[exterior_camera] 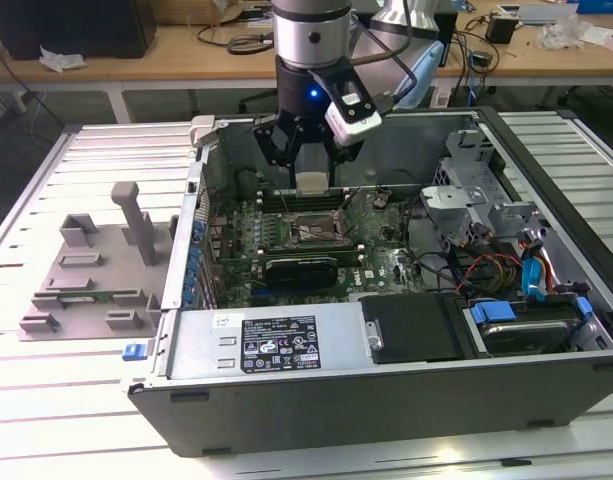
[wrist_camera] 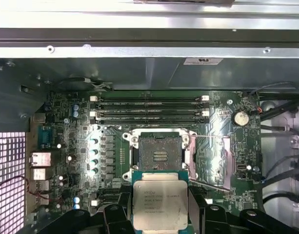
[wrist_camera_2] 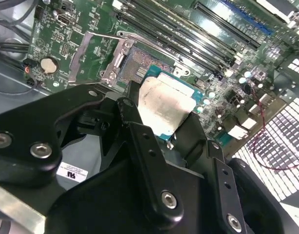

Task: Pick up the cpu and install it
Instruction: 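Pick up the cpu and move it towards the insertion slot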

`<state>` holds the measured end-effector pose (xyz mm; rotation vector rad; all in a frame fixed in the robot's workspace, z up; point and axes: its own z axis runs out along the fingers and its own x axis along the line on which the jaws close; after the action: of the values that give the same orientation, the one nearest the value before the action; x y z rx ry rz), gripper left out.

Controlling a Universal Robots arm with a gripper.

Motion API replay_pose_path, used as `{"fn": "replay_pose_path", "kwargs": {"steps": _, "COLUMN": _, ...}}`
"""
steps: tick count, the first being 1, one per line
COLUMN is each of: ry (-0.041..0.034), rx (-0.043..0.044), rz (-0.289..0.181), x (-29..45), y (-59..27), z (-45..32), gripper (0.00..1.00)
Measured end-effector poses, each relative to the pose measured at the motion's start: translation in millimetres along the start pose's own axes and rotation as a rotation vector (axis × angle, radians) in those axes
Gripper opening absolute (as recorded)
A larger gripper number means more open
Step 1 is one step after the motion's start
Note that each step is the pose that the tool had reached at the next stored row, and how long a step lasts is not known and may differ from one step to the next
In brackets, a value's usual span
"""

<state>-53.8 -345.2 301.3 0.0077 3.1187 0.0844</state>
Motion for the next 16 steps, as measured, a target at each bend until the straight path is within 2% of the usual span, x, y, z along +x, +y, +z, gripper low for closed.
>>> {"fn": "replay_pose_path", "kwargs": {"steps": 7, "ry": -0.0001, "rx": -0.0001, "rz": 0.0, "x": 0.4, "y": 3.2, "z": 16.7, "gripper": 0.54}}
{"fn": "replay_pose_path", "kwargs": {"steps": 10, "ry": -0.0001, "rx": -0.0001, "rz": 0.0, "x": 1.2, "y": 5.8, "z": 27.2, "gripper": 0.54}}
{"fn": "replay_pose_path", "kwargs": {"steps": 12, "ry": -0.0001, "rx": -0.0002, "rz": 0.0, "x": 1.5, "y": 6.1, "z": 31.4, "gripper": 0.54}}
{"fn": "replay_pose_path", "kwargs": {"steps": 16, "ry": -0.0002, "rx": -0.0003, "rz": 0.0, "x": 1.7, "y": 6.9, "z": 34.0, "gripper": 0.54}}
